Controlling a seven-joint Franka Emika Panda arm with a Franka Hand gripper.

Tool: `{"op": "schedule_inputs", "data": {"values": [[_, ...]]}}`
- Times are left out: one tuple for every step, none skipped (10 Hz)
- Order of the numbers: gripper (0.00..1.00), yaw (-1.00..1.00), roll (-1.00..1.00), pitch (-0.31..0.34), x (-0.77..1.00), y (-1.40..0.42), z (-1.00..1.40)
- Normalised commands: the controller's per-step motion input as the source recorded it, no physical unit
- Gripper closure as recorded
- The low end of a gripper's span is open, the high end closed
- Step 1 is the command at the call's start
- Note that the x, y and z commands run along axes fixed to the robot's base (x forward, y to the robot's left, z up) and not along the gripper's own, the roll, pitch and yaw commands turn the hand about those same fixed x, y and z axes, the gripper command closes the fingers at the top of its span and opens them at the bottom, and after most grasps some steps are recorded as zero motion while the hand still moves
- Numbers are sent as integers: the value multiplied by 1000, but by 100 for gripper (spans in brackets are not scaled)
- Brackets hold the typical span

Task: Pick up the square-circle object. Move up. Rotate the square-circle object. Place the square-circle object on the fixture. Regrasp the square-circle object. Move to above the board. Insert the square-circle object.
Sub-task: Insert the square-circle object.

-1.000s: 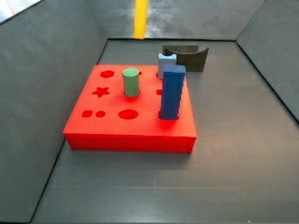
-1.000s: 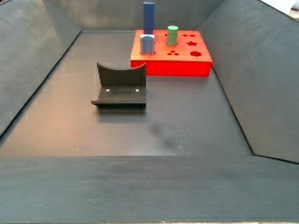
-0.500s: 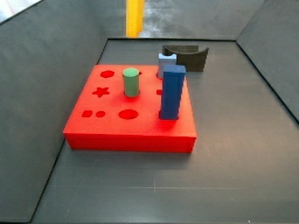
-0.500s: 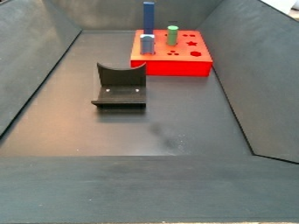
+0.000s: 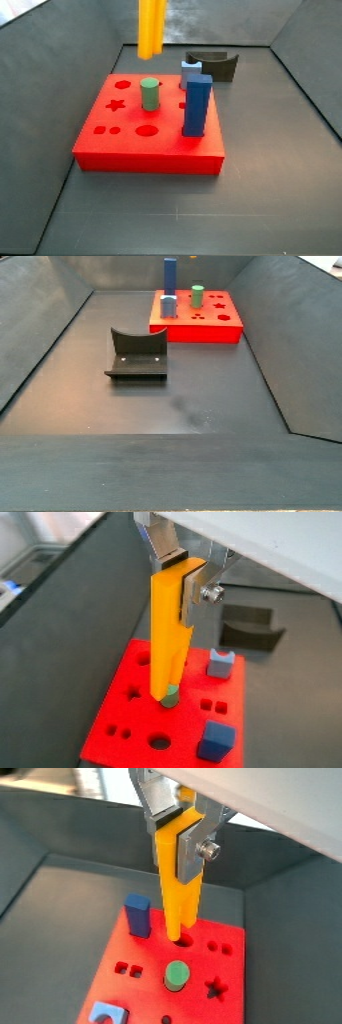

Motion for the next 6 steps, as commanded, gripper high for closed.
{"op": "schedule_inputs", "data": {"values": [[100,-1000,26,0,0,0,-166],[100,-946,57,0,-54,-86,-77],[100,-617,91,-79,-206,-237,-243],[100,-397,163,-224,-360,-257,-337],[100,-323,169,-319,-426,-206,-360],[100,-257,36,-373,-574,-151,-406]]}}
